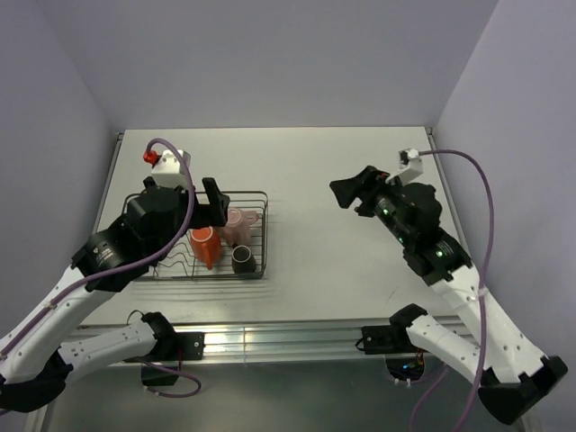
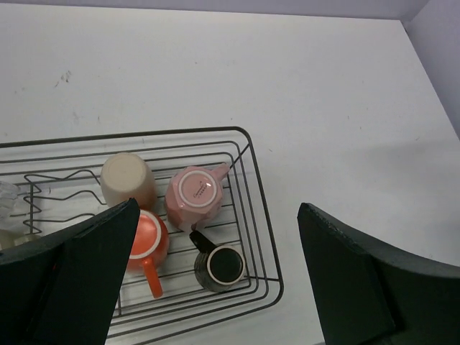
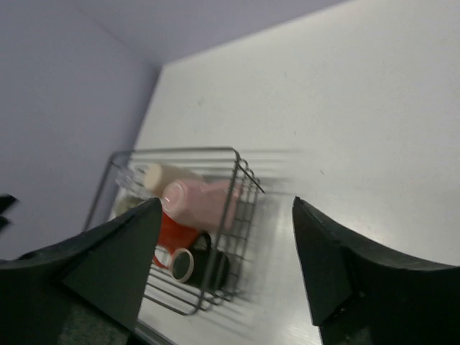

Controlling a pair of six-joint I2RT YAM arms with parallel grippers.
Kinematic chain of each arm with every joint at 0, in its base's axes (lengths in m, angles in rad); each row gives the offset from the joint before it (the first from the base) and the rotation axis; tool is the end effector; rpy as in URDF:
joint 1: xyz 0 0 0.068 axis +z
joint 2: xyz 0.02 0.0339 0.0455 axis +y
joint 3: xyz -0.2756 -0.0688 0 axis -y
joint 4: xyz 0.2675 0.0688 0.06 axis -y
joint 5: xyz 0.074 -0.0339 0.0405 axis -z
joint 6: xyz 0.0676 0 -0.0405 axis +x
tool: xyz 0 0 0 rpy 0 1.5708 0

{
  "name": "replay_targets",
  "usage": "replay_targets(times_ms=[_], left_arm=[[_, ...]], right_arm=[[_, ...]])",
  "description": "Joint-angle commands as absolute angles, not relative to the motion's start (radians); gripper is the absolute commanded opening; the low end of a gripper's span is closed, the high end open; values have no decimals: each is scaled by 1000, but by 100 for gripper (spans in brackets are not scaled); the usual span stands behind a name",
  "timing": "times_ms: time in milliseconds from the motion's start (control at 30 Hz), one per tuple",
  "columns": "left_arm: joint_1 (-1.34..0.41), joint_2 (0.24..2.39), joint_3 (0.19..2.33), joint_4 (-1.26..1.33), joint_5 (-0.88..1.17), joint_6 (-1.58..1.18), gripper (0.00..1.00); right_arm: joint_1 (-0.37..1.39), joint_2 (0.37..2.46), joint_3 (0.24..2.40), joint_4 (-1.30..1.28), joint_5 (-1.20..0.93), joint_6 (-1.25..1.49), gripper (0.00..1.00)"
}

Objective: Load the cups into the dish rack

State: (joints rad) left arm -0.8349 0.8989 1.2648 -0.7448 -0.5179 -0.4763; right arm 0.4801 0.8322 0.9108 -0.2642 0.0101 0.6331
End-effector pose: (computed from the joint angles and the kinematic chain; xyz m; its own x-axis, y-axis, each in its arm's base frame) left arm 0.1591 -0.1259 0.4318 -0.3744 -0.1801 -0.9096 0.1841 0.9470 -0.2632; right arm 0.2093 0.1082 0.3720 -0.4000 0.4587 -0.7935 -0.2684 0.7691 0.5800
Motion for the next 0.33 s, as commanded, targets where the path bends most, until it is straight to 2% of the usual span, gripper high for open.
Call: replay_targets(times_ms=[0, 100, 300], left_arm=[[-838, 877, 1206, -589, -525, -433, 99], [-838, 871, 1168, -549, -493, -411, 99], [-838, 844, 1137, -512, -462, -385, 99]], right_arm=[[474, 702, 928, -238, 162, 621, 86], [476, 579, 887, -232, 250, 592, 96], [474, 509, 850, -219, 296, 583, 97]])
